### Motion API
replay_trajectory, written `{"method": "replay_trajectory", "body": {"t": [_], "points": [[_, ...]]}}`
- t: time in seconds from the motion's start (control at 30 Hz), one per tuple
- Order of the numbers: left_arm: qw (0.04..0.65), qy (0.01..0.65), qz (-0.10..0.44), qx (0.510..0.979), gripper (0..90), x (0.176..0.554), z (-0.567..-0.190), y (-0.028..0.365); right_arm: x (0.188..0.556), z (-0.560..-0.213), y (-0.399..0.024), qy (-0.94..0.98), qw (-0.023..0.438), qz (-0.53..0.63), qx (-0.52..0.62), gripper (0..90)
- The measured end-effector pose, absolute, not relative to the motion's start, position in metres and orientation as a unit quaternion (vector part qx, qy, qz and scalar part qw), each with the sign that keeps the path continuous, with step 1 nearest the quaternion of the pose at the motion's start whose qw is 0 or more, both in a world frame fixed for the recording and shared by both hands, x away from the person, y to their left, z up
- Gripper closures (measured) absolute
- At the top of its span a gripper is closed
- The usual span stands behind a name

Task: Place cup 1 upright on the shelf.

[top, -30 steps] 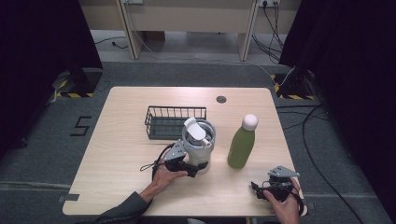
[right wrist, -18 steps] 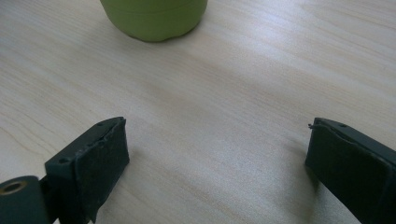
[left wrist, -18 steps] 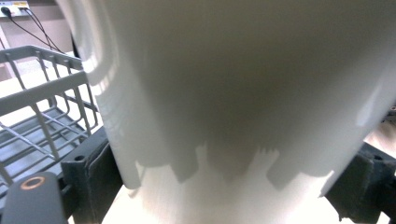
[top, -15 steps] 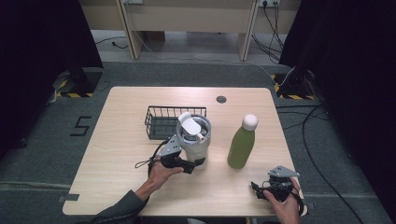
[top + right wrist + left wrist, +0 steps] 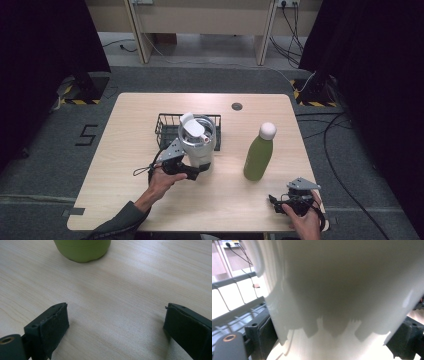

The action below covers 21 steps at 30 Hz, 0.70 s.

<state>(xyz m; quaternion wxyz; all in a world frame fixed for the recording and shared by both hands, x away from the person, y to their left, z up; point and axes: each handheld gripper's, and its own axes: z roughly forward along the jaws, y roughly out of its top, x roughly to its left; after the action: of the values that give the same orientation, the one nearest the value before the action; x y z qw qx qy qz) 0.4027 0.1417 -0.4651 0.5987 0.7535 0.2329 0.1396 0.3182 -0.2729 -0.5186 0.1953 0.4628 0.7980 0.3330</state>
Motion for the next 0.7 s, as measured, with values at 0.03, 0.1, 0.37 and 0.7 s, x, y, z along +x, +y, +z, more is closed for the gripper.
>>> {"method": "replay_trajectory", "body": {"t": [0.03, 0.1, 0.37, 0.7], "points": [[0.598, 0.234, 0.140, 0.754, 11.4, 0.404, -0.463, 0.144, 0.318, -0.519, -0.273, 0.798, 0.195, 0.333, 0.463, 6.1], [0.597, 0.235, 0.141, 0.754, 11.4, 0.404, -0.459, 0.147, 0.318, -0.519, -0.273, 0.798, 0.195, 0.333, 0.463, 6.1], [0.585, 0.234, 0.159, 0.760, 11.4, 0.410, -0.437, 0.167, 0.318, -0.519, -0.273, 0.798, 0.195, 0.333, 0.463, 6.1], [0.585, 0.253, 0.167, 0.752, 11.4, 0.427, -0.412, 0.190, 0.319, -0.518, -0.273, 0.799, 0.196, 0.332, 0.462, 6.1]]}}
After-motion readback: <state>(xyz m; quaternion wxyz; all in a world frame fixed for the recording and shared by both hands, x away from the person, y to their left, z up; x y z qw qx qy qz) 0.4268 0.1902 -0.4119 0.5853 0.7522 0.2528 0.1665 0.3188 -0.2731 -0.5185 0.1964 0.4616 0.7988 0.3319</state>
